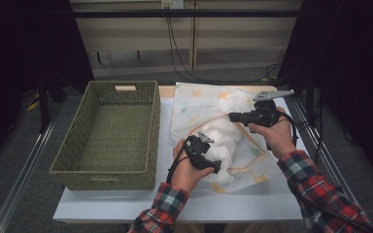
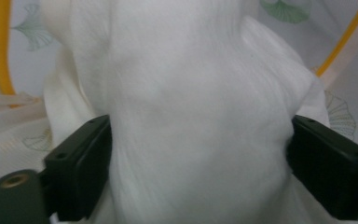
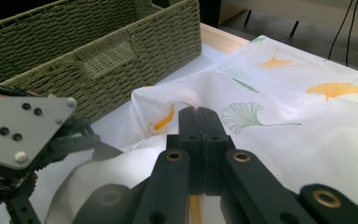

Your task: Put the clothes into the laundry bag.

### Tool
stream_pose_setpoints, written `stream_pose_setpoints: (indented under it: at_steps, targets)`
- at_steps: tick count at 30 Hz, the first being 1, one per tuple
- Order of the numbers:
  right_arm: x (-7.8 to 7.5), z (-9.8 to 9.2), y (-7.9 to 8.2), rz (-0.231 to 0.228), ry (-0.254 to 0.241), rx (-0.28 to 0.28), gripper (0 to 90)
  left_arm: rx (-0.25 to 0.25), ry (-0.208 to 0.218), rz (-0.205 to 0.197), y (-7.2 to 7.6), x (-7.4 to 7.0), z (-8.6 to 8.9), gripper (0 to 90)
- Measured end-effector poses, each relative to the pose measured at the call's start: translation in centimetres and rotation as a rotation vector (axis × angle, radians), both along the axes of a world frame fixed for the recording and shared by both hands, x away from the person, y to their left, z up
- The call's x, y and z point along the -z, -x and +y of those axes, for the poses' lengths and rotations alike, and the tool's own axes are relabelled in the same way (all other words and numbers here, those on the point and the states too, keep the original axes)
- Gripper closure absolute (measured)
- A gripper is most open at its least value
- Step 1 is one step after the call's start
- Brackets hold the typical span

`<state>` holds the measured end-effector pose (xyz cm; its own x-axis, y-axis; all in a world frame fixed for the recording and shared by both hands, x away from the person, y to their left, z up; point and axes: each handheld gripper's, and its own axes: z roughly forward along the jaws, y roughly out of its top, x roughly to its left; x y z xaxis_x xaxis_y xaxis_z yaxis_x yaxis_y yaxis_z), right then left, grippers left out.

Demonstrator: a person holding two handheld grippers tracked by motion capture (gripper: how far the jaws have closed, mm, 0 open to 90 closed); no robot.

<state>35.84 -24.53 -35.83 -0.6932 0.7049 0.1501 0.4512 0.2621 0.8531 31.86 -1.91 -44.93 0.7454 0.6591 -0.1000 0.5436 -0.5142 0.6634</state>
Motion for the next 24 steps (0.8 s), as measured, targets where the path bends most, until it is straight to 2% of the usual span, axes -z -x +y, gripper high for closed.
stream_pose_setpoints:
  at_steps: [1,2,3,5,7,9,10,12,13,14,15,19,20,21,24]
  targets:
    - [-0.01,-0.01,0.0,0.001,-0.003,0.003,90.0,0.004,0.001,-0.003,0.09,0.18,0.01,19.2]
    - [-0.01,0.0,-0.04,0.001,-0.003,0.001,90.0,0.002,-0.018,-0.006,0.15,0.15,0.04,25.1]
    - [-0.01,0.04,-0.06,-0.001,-0.002,0.0,90.0,-0.008,-0.007,-0.003,0.18,0.2,0.04,27.9]
    - [-0.06,0.15,-0.12,-0.003,0.0,-0.004,90.0,-0.01,-0.019,0.002,0.24,0.15,0.05,40.0]
    - [-0.13,0.24,-0.19,-0.005,-0.002,-0.008,90.0,-0.003,-0.037,0.017,0.29,0.15,0.07,46.9]
    - [-0.18,0.38,-0.17,-0.005,-0.007,-0.004,90.0,-0.024,-0.023,0.024,0.4,0.31,-0.2,52.4]
    - [-0.18,0.44,-0.15,-0.008,-0.006,-0.011,90.0,-0.032,-0.035,0.024,0.45,0.22,-0.27,54.6]
    - [-0.18,0.54,-0.1,-0.009,-0.003,-0.014,90.0,-0.051,-0.014,0.025,0.53,0.3,-0.44,56.9]
    - [-0.18,0.56,-0.1,-0.009,-0.003,-0.014,90.0,-0.036,-0.03,0.031,0.43,0.18,-0.24,57.5]
    - [-0.16,0.55,-0.1,-0.008,-0.006,-0.015,90.0,-0.058,-0.005,0.031,0.47,0.32,-0.26,58.0]
    - [-0.12,0.52,-0.12,-0.006,-0.006,-0.015,90.0,-0.049,-0.013,0.033,0.42,0.25,-0.09,58.2]
    - [0.0,0.43,-0.2,-0.005,-0.006,-0.016,90.0,-0.072,0.03,0.037,0.42,0.28,0.09,59.3]
    - [0.04,0.44,-0.22,-0.005,-0.007,-0.016,90.0,-0.064,0.037,0.035,0.38,0.3,0.13,59.4]
    - [0.06,0.46,-0.22,-0.002,-0.008,-0.014,90.0,-0.044,0.02,0.038,0.31,0.19,0.3,59.4]
    - [0.11,0.53,-0.29,0.001,-0.009,-0.016,90.0,-0.057,0.053,0.043,0.25,0.05,0.54,59.8]
